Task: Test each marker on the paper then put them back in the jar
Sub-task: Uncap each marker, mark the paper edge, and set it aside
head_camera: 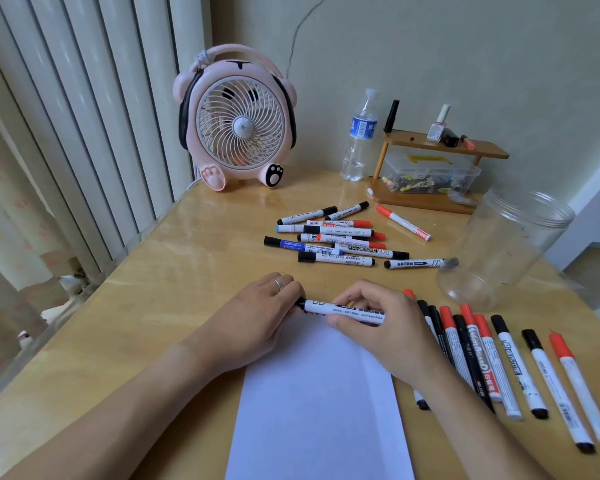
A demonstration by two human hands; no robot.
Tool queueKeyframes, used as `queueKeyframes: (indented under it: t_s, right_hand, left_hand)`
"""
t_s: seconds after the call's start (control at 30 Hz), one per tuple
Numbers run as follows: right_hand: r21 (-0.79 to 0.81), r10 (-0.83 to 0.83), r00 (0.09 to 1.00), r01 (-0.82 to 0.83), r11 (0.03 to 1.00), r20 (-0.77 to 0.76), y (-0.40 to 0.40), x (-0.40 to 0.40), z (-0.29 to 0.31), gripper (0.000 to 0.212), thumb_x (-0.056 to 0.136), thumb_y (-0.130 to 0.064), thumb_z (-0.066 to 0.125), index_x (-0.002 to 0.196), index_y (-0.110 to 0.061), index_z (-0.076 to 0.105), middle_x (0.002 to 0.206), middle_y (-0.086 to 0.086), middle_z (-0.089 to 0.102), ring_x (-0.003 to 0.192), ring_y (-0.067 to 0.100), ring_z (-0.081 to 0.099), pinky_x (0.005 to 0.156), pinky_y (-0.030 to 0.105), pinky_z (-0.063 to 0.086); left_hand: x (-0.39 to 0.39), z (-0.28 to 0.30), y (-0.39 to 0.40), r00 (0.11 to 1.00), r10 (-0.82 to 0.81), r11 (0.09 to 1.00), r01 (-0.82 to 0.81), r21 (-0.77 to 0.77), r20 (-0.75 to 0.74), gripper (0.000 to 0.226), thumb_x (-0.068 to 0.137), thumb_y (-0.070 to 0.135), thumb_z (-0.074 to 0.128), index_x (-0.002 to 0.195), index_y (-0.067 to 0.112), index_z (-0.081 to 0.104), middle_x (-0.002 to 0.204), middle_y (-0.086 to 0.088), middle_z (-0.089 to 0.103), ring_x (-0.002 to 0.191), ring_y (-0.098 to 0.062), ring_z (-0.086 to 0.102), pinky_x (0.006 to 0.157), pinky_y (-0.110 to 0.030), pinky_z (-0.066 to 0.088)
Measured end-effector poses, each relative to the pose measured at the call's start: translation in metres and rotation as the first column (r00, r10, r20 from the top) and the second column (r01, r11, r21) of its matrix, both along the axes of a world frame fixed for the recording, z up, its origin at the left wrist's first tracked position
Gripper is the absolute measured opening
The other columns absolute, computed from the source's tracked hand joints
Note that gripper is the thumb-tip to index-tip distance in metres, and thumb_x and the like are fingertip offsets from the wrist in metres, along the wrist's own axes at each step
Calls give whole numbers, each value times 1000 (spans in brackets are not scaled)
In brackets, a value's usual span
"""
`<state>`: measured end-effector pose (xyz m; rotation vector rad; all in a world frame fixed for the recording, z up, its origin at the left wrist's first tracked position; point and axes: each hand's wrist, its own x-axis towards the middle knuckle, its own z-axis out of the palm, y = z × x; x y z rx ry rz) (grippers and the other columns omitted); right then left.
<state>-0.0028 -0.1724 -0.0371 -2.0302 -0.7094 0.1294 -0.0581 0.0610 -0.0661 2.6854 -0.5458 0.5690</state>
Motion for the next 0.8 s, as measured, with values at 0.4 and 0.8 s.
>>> queueKeyframes:
  t_s: [0.4, 0.8]
  right_hand:
    - [93, -3, 996, 11, 996, -87, 3, -8, 7, 13, 87, -33, 82, 83, -26, 72, 65, -3, 68, 54, 11, 54, 54, 31, 42]
    - [-190, -88, 994, 98, 977, 60, -7, -5, 20, 16, 89, -31, 75, 84, -27, 60, 67, -6, 62, 61, 8, 51, 60, 28, 47]
  left_hand:
    - [-2, 7, -1, 992, 15, 998, -22, 55, 123, 11, 102, 12, 45, 97, 11, 55, 89, 1, 51, 77, -21, 44, 66, -34, 40]
    - [-4, 16, -25, 980, 183, 982, -179, -55, 77, 45, 99, 39, 55, 141, 24, 49, 131, 0, 49, 108, -22, 54, 80, -40, 45]
